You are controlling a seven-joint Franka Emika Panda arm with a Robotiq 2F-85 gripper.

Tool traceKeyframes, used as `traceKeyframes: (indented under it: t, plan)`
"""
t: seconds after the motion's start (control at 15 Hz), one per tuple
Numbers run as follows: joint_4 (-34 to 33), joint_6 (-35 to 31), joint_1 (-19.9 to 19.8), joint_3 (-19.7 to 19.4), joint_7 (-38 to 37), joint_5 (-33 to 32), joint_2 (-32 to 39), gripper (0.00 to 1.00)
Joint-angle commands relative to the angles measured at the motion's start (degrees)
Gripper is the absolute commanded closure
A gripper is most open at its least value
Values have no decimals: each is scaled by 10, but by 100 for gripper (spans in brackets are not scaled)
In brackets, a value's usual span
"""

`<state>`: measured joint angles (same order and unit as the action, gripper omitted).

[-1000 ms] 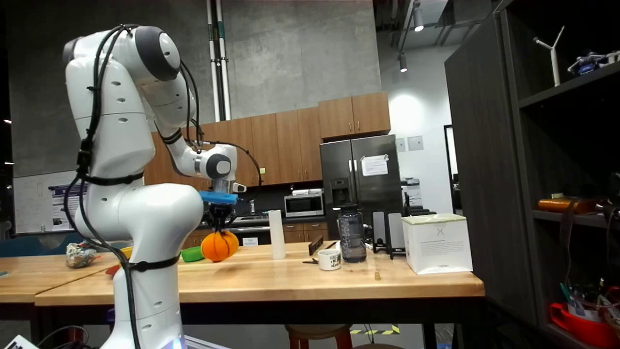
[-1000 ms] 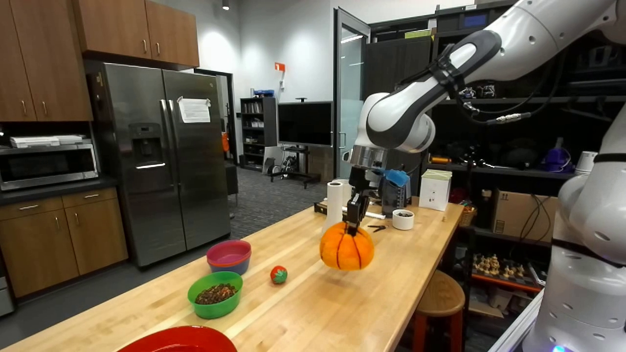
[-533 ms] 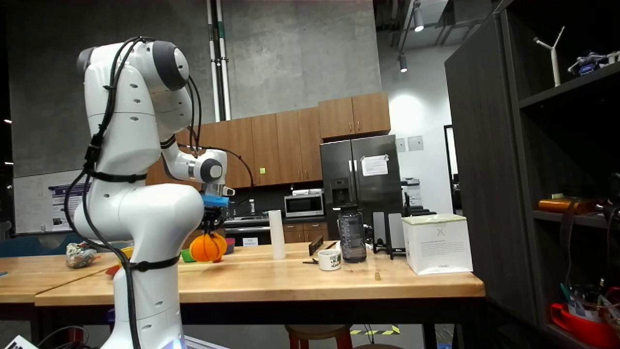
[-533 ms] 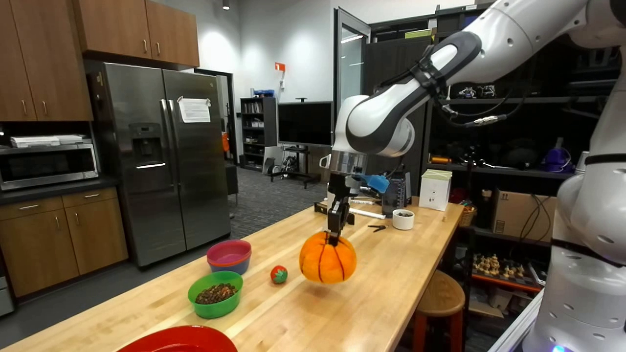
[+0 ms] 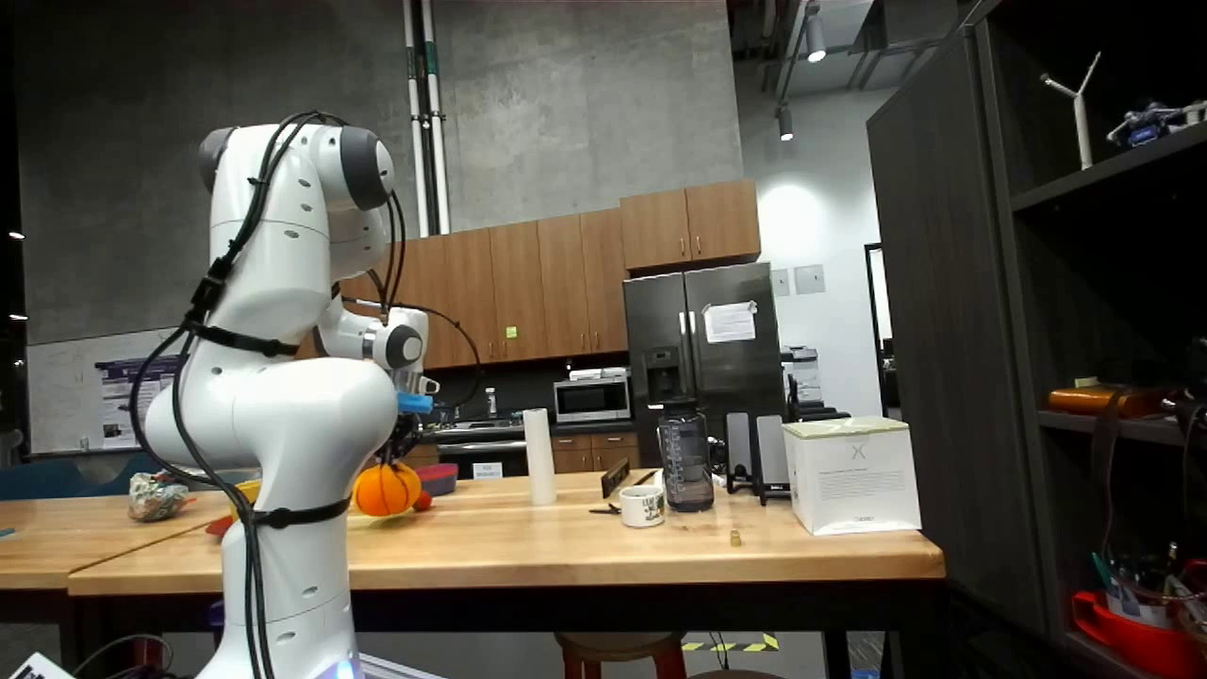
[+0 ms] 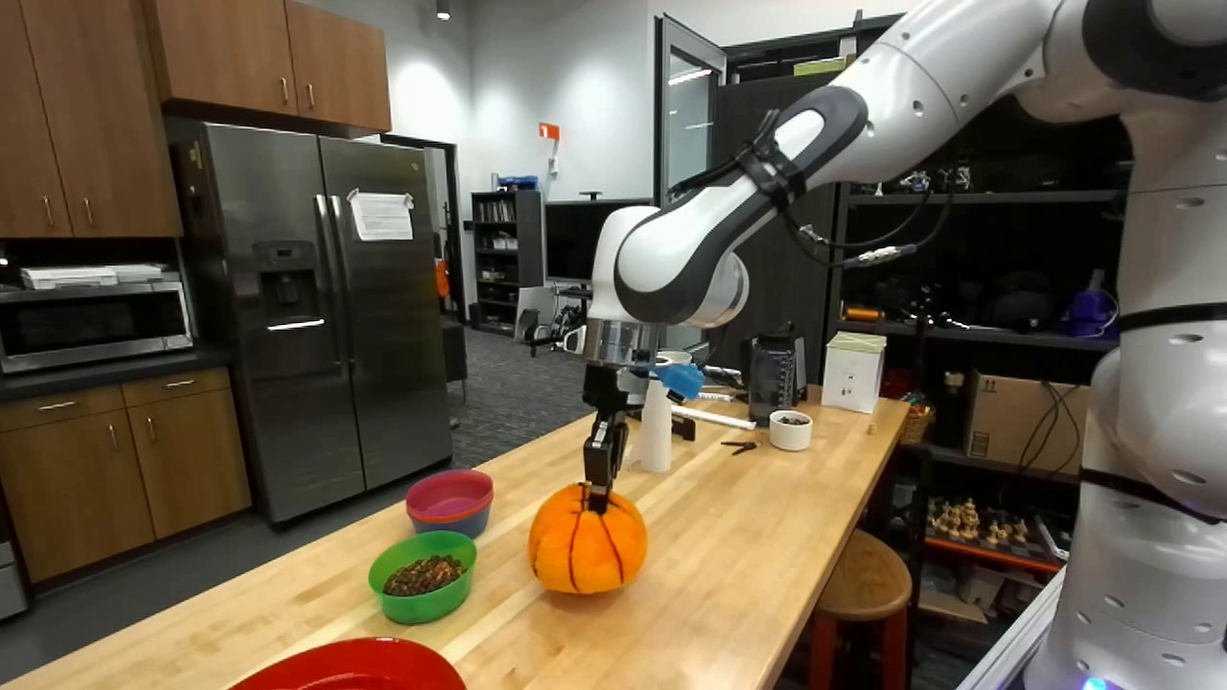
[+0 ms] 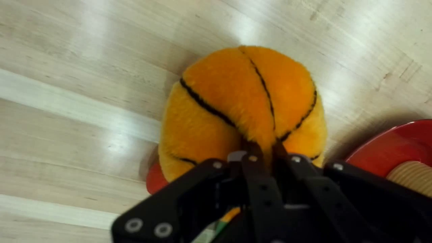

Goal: Move the orange plush toy to the left.

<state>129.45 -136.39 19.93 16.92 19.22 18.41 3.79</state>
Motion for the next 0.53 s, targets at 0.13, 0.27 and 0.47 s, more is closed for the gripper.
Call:
traceKeyframes:
  t: [0.13, 0.27, 0.47]
  plan:
    - [-62, 50, -1, 35, 5, -9, 36, 98]
    - [-74, 64, 1, 46, 9, -10, 40, 98]
    - [-91, 80, 4, 60, 18, -4, 45, 98]
